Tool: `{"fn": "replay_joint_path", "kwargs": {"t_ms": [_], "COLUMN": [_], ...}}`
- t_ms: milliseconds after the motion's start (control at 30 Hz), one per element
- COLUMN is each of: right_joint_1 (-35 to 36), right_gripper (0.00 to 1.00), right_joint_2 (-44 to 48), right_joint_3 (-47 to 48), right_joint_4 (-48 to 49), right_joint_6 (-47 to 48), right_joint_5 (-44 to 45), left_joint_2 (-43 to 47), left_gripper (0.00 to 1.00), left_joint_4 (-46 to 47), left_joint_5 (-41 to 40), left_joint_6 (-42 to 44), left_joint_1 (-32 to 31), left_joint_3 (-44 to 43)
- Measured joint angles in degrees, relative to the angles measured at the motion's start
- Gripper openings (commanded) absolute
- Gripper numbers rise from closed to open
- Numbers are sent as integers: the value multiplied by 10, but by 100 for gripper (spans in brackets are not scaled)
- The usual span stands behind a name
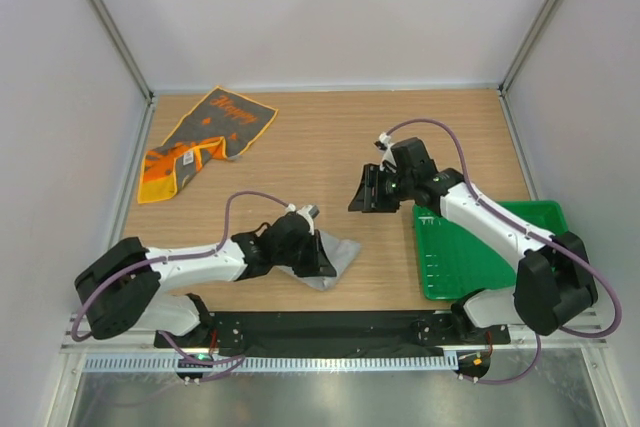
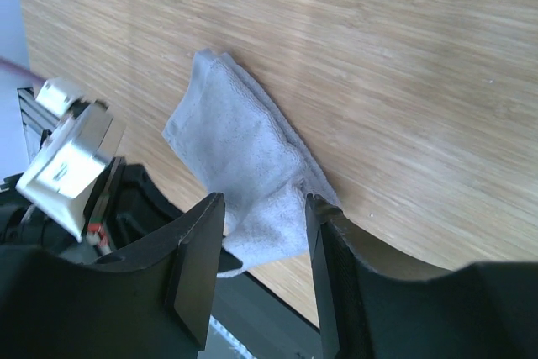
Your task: Roll the towels
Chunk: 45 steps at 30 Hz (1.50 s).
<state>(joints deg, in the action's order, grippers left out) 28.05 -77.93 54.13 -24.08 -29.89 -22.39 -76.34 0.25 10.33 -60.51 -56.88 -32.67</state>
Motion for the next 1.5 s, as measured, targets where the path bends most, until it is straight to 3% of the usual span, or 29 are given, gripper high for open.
{"fn": "replay_joint_path", "kwargs": {"t_ms": [233, 467, 800, 1100, 1500], "right_joint_1": [0, 9, 106, 132, 132], "right_gripper": [51, 51, 52, 66, 61], "right_joint_2": [25, 54, 52, -15, -154], "right_joint_3": [-43, -76, -123, -136, -150], "right_joint_4": [5, 16, 52, 119, 325], "right_joint_6": [-17, -34, -57, -76, -96], "right_joint_5": [-23, -43, -14, 6, -13], "left_joint_2": [-34, -49, -63, -94, -102], "left_gripper": [0, 0, 0, 0, 0], "left_joint_4": [45, 172, 209, 251, 275], "left_joint_5": [60, 117, 176, 230, 249], "left_joint_6": [-67, -149, -194, -207, -216], "left_joint_1": [44, 84, 157, 199, 218], "left_joint_3": [44, 115, 134, 149, 162]}}
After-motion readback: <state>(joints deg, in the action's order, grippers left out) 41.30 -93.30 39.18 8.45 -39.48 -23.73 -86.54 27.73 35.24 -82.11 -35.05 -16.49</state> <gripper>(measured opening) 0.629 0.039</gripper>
